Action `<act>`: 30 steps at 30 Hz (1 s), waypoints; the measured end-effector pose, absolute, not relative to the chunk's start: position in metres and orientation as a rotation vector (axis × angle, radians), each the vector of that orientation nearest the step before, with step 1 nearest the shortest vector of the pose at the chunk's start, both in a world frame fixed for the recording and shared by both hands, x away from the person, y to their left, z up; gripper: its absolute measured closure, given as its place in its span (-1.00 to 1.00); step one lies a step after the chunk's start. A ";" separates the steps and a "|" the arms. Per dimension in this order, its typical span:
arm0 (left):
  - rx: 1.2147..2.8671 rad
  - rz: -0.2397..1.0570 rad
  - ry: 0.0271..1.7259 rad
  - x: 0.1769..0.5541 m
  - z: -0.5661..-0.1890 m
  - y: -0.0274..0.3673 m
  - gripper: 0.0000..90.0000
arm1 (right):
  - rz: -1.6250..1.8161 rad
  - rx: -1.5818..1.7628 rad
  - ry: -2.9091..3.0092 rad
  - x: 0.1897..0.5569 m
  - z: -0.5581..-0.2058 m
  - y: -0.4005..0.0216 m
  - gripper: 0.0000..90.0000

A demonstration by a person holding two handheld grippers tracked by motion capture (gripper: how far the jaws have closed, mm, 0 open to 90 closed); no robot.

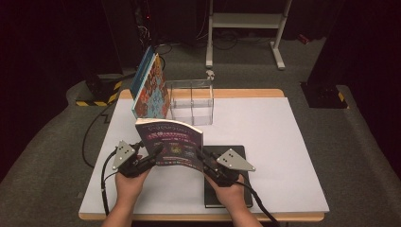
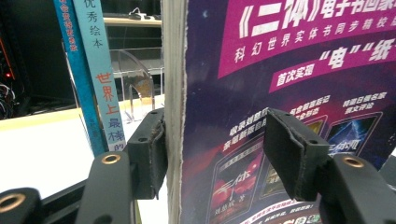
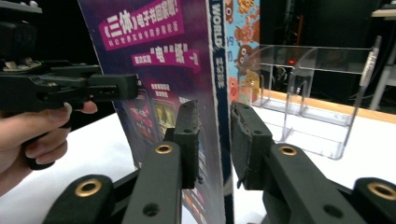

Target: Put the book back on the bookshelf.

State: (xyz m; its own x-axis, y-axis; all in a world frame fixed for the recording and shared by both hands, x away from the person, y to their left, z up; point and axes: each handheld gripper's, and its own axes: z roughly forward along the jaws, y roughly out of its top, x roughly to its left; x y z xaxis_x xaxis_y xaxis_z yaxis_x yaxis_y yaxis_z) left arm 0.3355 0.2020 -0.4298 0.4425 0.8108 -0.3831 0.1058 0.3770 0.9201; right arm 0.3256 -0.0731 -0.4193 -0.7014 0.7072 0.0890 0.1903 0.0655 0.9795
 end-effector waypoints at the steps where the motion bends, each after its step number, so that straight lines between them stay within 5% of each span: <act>1: 1.113 0.571 1.032 0.335 -0.430 0.202 -0.09 | 1.675 0.887 1.941 0.327 -0.418 -0.072 0.54; 10: 1.108 0.580 1.029 0.336 -0.431 0.200 -0.10 | 1.682 0.838 1.964 0.337 -0.410 -0.063 0.55; 16: 1.113 0.581 1.029 0.337 -0.430 0.200 -0.09 | 1.663 0.823 1.976 0.339 -0.410 -0.067 0.84; 30: 1.103 0.588 1.038 0.336 -0.428 0.208 -0.09 | 1.687 0.854 1.901 0.332 -0.415 -0.073 0.86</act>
State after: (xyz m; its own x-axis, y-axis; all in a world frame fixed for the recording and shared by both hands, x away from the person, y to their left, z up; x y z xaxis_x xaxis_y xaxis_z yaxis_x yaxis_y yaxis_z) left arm 0.3361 0.2075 -0.4282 0.4314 0.8186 -0.3792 0.0955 0.3765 0.9215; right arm 0.3316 -0.0726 -0.4153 -0.7040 0.7073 0.0650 0.1486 0.0571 0.9873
